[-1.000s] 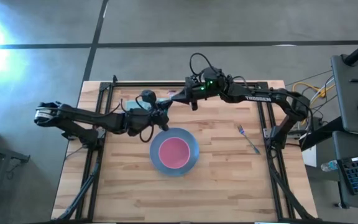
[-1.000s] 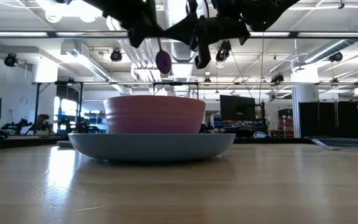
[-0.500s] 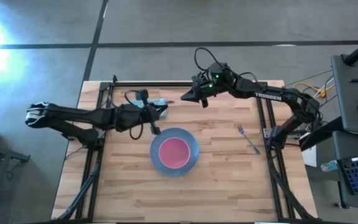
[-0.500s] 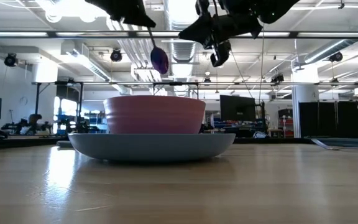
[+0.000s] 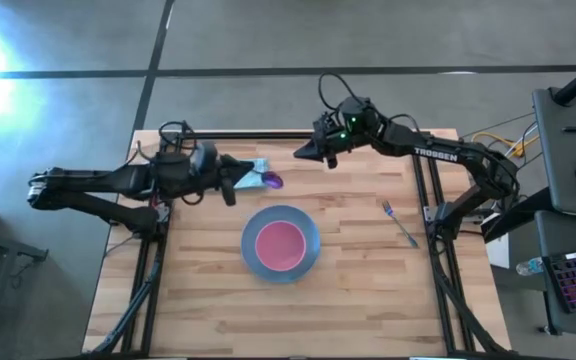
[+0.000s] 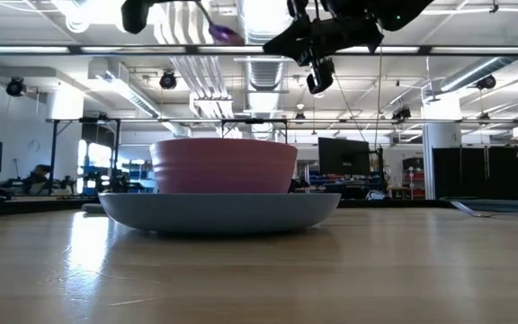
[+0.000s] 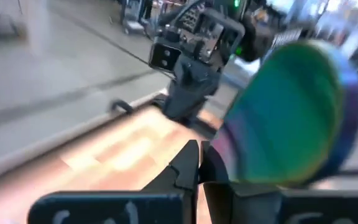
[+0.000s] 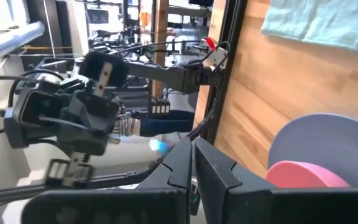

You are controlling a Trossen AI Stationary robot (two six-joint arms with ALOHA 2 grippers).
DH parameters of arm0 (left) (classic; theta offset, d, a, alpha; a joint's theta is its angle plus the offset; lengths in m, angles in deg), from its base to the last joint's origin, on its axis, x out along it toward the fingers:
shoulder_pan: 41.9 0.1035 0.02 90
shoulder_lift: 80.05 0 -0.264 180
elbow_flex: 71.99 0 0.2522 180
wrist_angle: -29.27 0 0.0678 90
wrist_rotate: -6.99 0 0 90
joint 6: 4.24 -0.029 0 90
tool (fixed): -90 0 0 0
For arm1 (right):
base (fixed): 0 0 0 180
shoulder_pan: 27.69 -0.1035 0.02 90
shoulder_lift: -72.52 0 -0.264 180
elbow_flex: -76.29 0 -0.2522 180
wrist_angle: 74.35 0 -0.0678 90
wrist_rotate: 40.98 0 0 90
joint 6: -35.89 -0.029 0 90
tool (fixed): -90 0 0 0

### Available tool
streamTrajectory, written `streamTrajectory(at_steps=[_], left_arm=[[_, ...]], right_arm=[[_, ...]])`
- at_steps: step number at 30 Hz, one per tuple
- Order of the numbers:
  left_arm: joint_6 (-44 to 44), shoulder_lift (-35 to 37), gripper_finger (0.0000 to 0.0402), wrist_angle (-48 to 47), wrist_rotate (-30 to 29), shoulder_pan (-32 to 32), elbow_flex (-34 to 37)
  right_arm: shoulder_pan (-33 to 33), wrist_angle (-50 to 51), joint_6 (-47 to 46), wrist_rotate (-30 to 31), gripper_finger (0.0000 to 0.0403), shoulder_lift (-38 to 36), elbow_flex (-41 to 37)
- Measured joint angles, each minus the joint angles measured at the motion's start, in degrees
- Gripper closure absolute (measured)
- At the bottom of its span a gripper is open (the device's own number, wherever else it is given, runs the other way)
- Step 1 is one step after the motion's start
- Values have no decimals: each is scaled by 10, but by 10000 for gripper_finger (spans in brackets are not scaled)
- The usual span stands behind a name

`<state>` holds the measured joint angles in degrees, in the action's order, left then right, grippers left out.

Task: Set table place
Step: Put the blue spoon on the blue bowl

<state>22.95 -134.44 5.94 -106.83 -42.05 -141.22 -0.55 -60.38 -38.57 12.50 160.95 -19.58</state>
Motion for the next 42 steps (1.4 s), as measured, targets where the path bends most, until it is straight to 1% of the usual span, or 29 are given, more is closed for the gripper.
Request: streamTrajectory(at_steps=[3,5,9,10,12,16,21,25,30,33,38,42], left_arm=[[108,11,402,-14,24,-6,3],[168,10,402,-44,31,-9,3],[246,-6,402,-149,38,-19,6],[259,-14,402,-166,40,-20,7],[275,-30,402,-171,49,-24,11],[280,-63,402,-140,67,-26,13],[293,-117,402,-145,90,-26,14],[296,-160,401,-128,114,-26,15],[308,-204,401,-94,119,-26,15],[311,-223,402,-67,120,-28,29],[341,-218,401,57,118,-33,81],[372,-184,401,86,100,-39,131]], right_arm=[[0,0,5,0,390,-2,0],[0,0,14,-3,390,-4,0],[0,0,26,-11,390,-10,0],[0,0,29,-11,390,-12,0],[0,0,33,-12,390,-16,0],[0,0,45,-12,390,-19,0],[0,5,56,-14,390,-20,0],[0,47,83,-16,390,-20,0],[0,111,114,-16,390,-20,0],[0,138,131,-18,390,-20,0],[0,146,143,-35,390,-21,0],[0,146,146,-40,390,-21,0]])
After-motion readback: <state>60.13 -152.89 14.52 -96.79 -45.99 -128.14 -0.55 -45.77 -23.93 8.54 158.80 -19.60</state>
